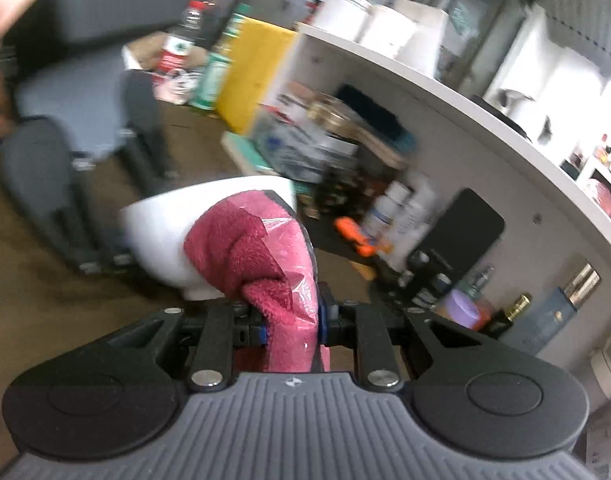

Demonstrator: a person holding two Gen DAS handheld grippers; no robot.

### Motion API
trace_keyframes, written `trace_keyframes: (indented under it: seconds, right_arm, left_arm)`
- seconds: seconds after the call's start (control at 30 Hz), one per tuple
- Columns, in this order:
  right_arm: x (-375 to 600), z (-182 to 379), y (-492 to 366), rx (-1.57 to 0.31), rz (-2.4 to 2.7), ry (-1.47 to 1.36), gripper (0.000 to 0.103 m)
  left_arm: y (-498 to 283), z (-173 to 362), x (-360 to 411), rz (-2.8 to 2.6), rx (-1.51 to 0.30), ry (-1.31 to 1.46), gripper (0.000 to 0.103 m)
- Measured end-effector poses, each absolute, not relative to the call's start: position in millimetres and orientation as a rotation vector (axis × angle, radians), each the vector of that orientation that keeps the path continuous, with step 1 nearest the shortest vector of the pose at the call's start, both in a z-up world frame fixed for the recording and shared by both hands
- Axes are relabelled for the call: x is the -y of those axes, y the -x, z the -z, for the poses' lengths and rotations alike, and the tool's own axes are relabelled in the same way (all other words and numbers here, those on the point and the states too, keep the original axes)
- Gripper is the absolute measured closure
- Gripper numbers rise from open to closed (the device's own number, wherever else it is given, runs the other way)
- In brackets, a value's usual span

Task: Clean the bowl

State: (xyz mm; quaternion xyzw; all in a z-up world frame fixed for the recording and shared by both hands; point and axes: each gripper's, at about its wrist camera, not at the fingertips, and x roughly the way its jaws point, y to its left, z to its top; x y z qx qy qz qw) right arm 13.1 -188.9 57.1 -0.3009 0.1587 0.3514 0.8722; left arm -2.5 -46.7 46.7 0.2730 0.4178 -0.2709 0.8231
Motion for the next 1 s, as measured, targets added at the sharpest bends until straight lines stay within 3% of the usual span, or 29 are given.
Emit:
trace_keyframes:
  seconds: [0.27, 1.0]
  right_arm:
    - [186, -50, -36, -0.347, -0.735, 0.590, 0.081]
    - [202, -52, 54, -0.363, -1.020, 0.539, 0.081]
  left_arm:
    - [2, -46, 47, 0.572, -0.894, -0.577, 0.074]
    - [2, -47, 44, 0.566, -0.882, -0.540, 0.072]
